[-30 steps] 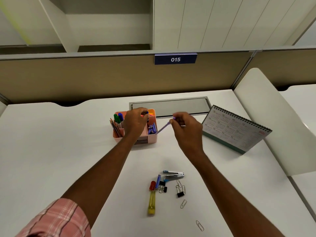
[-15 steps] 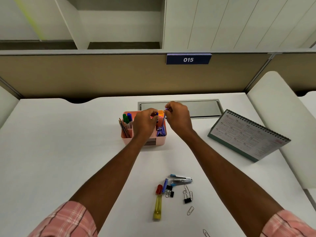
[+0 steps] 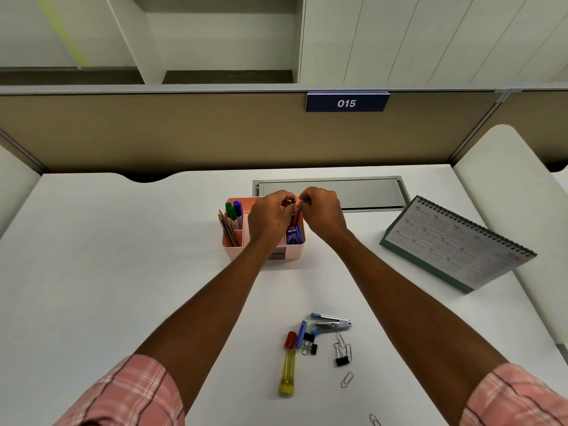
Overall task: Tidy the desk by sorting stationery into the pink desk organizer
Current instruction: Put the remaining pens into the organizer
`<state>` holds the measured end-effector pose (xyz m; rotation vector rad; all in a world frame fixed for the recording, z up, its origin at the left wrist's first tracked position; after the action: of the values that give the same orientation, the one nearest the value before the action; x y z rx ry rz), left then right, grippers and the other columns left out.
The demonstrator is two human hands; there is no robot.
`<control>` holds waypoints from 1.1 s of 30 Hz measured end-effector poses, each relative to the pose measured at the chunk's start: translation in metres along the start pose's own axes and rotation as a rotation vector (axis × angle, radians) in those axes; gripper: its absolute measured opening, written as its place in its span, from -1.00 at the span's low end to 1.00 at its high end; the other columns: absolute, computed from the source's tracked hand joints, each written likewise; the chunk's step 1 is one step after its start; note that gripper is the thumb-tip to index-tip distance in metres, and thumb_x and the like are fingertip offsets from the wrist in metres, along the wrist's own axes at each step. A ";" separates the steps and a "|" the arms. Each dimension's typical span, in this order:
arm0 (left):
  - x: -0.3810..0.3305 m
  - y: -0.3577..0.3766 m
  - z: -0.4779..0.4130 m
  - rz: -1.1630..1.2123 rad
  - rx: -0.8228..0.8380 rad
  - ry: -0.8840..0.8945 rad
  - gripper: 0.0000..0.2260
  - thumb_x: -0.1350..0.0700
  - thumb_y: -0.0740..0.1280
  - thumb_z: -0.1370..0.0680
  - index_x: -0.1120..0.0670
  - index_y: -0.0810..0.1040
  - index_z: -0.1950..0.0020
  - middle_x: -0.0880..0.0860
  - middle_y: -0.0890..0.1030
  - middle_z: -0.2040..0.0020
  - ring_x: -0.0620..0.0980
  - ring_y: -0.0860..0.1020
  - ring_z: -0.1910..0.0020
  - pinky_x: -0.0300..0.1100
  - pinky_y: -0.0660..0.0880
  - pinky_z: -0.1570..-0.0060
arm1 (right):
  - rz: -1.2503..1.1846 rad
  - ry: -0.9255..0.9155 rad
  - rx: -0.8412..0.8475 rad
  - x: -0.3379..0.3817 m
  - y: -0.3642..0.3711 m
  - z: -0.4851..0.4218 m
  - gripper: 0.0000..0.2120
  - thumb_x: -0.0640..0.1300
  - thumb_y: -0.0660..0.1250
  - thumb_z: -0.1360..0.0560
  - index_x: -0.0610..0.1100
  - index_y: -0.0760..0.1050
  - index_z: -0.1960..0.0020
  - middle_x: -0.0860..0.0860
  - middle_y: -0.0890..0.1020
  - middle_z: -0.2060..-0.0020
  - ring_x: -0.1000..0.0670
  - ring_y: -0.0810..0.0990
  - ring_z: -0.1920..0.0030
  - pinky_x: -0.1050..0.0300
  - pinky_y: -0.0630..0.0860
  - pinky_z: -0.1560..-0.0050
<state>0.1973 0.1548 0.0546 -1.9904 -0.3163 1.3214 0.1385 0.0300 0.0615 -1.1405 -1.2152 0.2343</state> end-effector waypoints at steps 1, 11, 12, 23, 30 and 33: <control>0.000 0.001 0.000 0.004 0.000 -0.001 -0.78 -0.02 0.42 -0.59 0.03 0.69 -0.18 0.02 0.73 -0.05 0.01 0.68 0.00 -0.27 0.47 0.08 | 0.003 0.003 0.009 0.000 0.000 0.000 -0.86 -0.16 0.38 -0.60 -0.19 0.66 -0.08 -0.11 0.72 0.08 -0.07 0.68 0.14 0.06 0.66 0.06; 0.001 0.003 -0.001 -0.006 -0.002 -0.011 -0.77 -0.01 0.42 -0.59 0.05 0.70 -0.19 0.05 0.74 -0.05 0.04 0.68 0.00 -0.18 0.55 0.02 | 0.023 -0.027 0.055 0.003 -0.001 -0.003 -0.86 -0.20 0.38 -0.58 -0.20 0.69 -0.05 -0.14 0.73 0.14 -0.10 0.68 0.17 0.02 0.67 0.09; 0.000 0.003 -0.001 -0.008 -0.002 -0.020 -0.76 -0.02 0.42 -0.59 0.05 0.70 -0.19 0.05 0.74 -0.05 0.04 0.68 0.00 -0.17 0.56 0.01 | 0.031 -0.024 0.061 0.004 0.000 -0.003 -0.86 -0.20 0.38 -0.58 -0.20 0.69 -0.06 -0.14 0.73 0.13 -0.10 0.69 0.17 0.02 0.67 0.09; -0.003 0.002 0.001 -0.040 0.034 -0.054 -0.70 -0.07 0.43 -0.58 0.03 0.68 -0.25 0.05 0.73 -0.08 0.06 0.68 -0.04 -0.09 0.59 -0.01 | 0.062 0.000 0.087 0.005 -0.003 0.002 -0.86 -0.21 0.34 -0.58 -0.19 0.68 0.04 -0.13 0.70 0.21 -0.13 0.67 0.21 0.07 0.63 0.19; -0.005 -0.002 0.009 -0.014 -0.002 -0.056 -0.61 -0.07 0.42 -0.58 0.07 0.61 -0.36 0.06 0.69 -0.21 0.05 0.65 -0.15 -0.11 0.57 -0.09 | 0.046 -0.015 0.047 0.001 -0.008 0.015 -0.76 -0.20 0.38 -0.59 -0.23 0.63 -0.22 -0.16 0.72 -0.03 -0.12 0.69 0.05 0.05 0.63 0.02; -0.007 -0.006 0.015 0.020 -0.039 -0.051 -0.66 -0.03 0.40 -0.60 0.07 0.62 -0.33 0.04 0.70 -0.18 0.02 0.66 -0.12 -0.17 0.56 -0.05 | 0.008 0.005 0.008 -0.001 -0.011 0.024 -0.68 -0.28 0.40 -0.55 -0.26 0.56 -0.31 -0.18 0.71 -0.09 -0.14 0.70 -0.07 -0.07 0.64 -0.14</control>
<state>0.1819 0.1610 0.0603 -1.9990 -0.3495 1.3907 0.1141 0.0376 0.0673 -1.1387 -1.2045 0.2426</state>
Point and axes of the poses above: each hand's wrist, its own z-axis away from the middle knuckle, its own y-axis out of the palm, x = y × z, the point moved 1 cm from there along -z, towards the middle knuckle
